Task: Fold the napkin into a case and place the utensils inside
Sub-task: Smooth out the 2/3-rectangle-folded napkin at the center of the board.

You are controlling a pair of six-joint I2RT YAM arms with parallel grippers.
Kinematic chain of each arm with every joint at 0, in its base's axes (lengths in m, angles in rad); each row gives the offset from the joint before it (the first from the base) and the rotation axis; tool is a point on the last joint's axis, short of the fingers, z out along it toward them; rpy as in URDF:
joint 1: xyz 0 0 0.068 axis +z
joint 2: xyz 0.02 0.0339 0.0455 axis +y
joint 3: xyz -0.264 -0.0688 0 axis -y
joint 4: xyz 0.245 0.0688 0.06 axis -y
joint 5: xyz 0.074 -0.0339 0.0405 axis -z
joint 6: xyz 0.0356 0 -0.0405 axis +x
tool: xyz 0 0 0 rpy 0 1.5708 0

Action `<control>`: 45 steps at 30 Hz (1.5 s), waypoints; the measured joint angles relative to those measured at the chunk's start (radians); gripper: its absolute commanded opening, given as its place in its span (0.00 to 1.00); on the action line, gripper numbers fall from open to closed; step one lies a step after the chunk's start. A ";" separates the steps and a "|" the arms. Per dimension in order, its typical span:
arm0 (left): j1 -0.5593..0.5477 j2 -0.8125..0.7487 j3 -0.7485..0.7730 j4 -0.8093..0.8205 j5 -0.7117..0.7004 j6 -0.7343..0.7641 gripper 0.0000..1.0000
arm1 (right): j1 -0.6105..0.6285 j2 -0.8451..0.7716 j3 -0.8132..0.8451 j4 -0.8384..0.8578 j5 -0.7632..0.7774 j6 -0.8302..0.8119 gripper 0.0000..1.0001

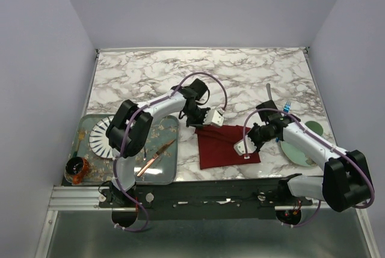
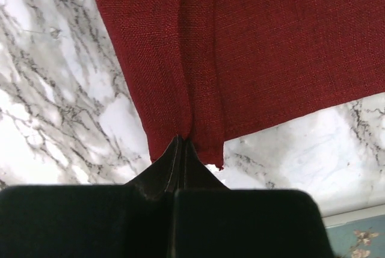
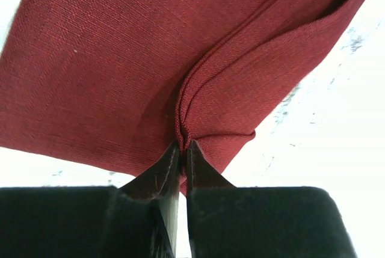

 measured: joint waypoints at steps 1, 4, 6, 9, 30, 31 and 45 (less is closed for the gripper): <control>-0.009 -0.001 -0.005 0.001 -0.006 -0.010 0.01 | -0.001 -0.002 -0.006 0.000 0.003 0.002 0.16; -0.037 -0.006 -0.019 0.002 -0.032 -0.043 0.02 | -0.001 -0.006 -0.026 0.000 0.021 0.002 0.15; -0.054 -0.006 -0.027 0.003 -0.052 -0.066 0.04 | -0.002 -0.009 -0.046 0.001 0.031 0.000 0.14; -0.068 -0.003 -0.029 0.002 -0.084 -0.101 0.05 | -0.002 -0.010 -0.072 0.001 0.044 -0.013 0.13; 0.061 0.130 0.172 -0.100 -0.204 -0.110 0.07 | 0.102 0.100 0.044 0.022 0.068 0.225 0.70; 0.061 0.130 0.172 -0.101 -0.204 -0.108 0.08 | 0.101 0.095 0.051 0.015 0.072 0.258 0.70; 0.061 0.119 0.154 -0.093 -0.197 -0.110 0.24 | -0.032 0.060 0.295 -0.109 -0.006 0.891 0.63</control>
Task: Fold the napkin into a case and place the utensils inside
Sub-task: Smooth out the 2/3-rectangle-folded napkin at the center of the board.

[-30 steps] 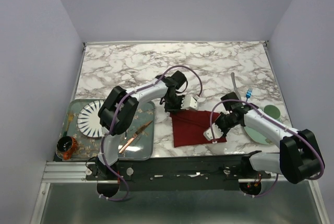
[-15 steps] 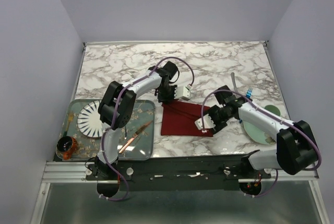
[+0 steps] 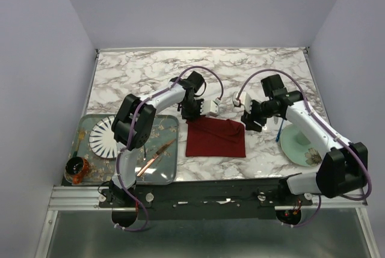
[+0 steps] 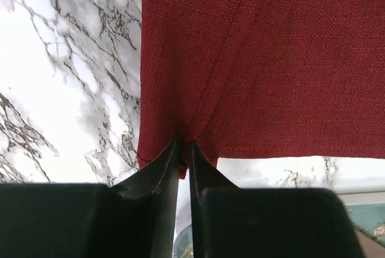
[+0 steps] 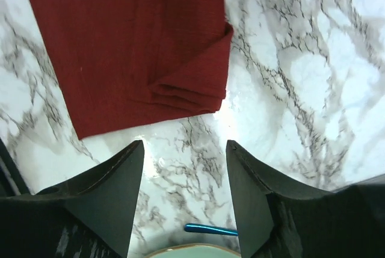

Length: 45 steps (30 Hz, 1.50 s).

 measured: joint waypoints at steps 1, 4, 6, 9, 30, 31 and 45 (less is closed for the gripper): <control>0.000 -0.006 -0.008 0.003 0.005 0.000 0.25 | -0.022 0.031 0.037 -0.012 -0.020 0.063 0.62; 0.000 -0.024 -0.031 0.006 0.021 0.000 0.34 | -0.063 0.122 0.102 -0.030 -0.064 0.212 0.59; 0.002 -0.042 -0.053 0.017 0.031 0.000 0.41 | -0.082 0.182 0.125 -0.050 -0.087 0.288 0.57; 0.001 -0.072 -0.089 0.039 0.046 0.000 0.48 | -0.100 0.280 0.157 -0.084 -0.124 0.395 0.57; -0.053 -0.178 -0.194 0.185 0.106 0.095 0.59 | -0.214 0.433 0.221 -0.256 -0.236 0.608 0.57; -0.053 -0.178 -0.196 0.187 0.106 0.099 0.60 | -0.218 0.435 0.221 -0.264 -0.240 0.612 0.57; -0.112 -0.174 -0.237 0.215 0.101 0.137 0.58 | -0.231 0.499 0.169 -0.299 -0.251 0.676 0.56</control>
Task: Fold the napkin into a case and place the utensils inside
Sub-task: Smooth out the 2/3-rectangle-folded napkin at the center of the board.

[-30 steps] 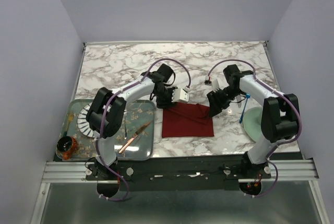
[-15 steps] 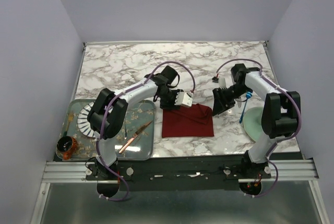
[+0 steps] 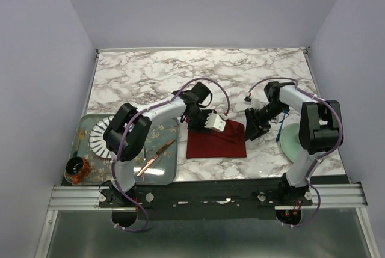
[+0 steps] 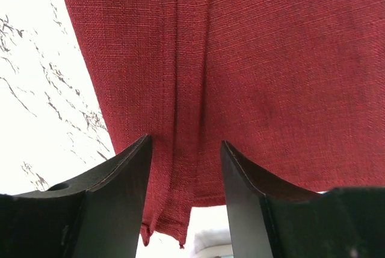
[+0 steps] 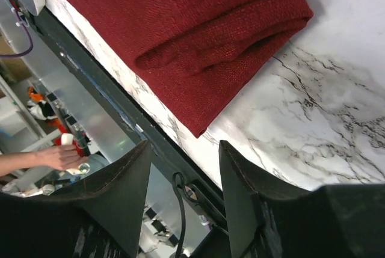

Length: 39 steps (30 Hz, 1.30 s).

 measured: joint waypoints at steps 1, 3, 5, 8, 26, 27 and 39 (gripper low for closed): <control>-0.001 0.003 0.000 0.006 -0.002 -0.001 0.57 | 0.000 0.003 -0.005 0.000 0.000 0.003 0.56; -0.005 0.007 0.000 0.013 -0.003 -0.001 0.57 | 0.000 0.011 -0.014 0.001 0.001 0.010 0.54; -0.005 0.014 0.000 0.018 -0.008 -0.001 0.57 | 0.000 0.023 -0.023 0.004 0.005 0.020 0.54; -0.009 0.022 0.000 0.019 -0.011 -0.001 0.56 | 0.000 0.041 -0.032 0.011 0.011 0.039 0.53; -0.019 0.056 0.012 0.014 -0.014 0.000 0.28 | 0.000 0.092 -0.055 0.066 0.048 0.092 0.45; -0.019 0.058 0.016 0.014 -0.014 0.000 0.32 | 0.000 0.092 -0.055 0.069 0.052 0.093 0.45; -0.019 0.081 0.059 0.001 -0.014 -0.005 0.22 | 0.000 0.093 -0.055 0.084 0.080 0.097 0.42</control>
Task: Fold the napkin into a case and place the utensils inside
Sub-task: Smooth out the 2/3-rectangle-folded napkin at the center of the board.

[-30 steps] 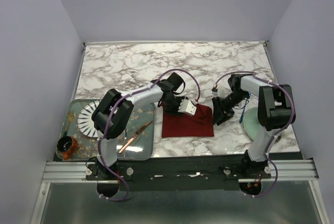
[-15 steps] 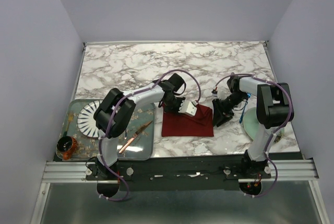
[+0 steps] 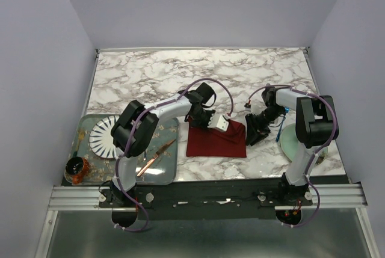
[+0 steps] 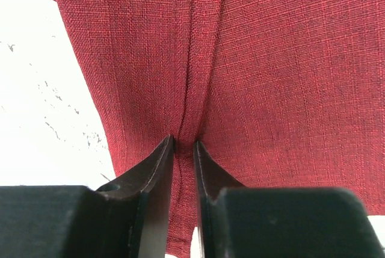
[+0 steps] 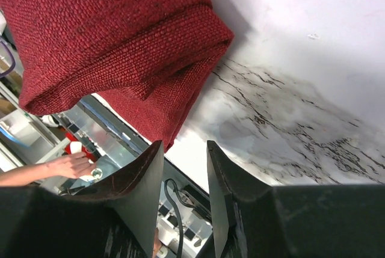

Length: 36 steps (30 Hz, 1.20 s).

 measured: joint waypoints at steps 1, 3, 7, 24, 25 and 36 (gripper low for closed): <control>0.000 0.005 0.004 -0.001 0.000 0.000 0.20 | 0.000 0.000 0.000 0.001 0.002 0.000 0.42; 0.000 0.013 0.011 -0.006 0.001 -0.002 0.12 | 0.000 0.001 0.000 0.002 0.005 0.000 0.42; 0.000 0.014 0.021 -0.014 0.002 -0.006 0.00 | 0.000 0.002 0.000 0.007 0.012 0.008 0.42; 0.008 0.019 0.095 -0.071 0.049 -0.119 0.00 | -0.028 -0.024 0.000 0.010 -0.012 0.075 0.56; 0.008 0.019 0.095 -0.072 0.051 -0.129 0.00 | -0.039 -0.035 0.000 0.010 -0.016 0.080 0.55; 0.024 0.039 0.113 -0.076 0.068 -0.260 0.00 | -0.084 -0.031 -0.002 0.010 -0.021 0.114 0.41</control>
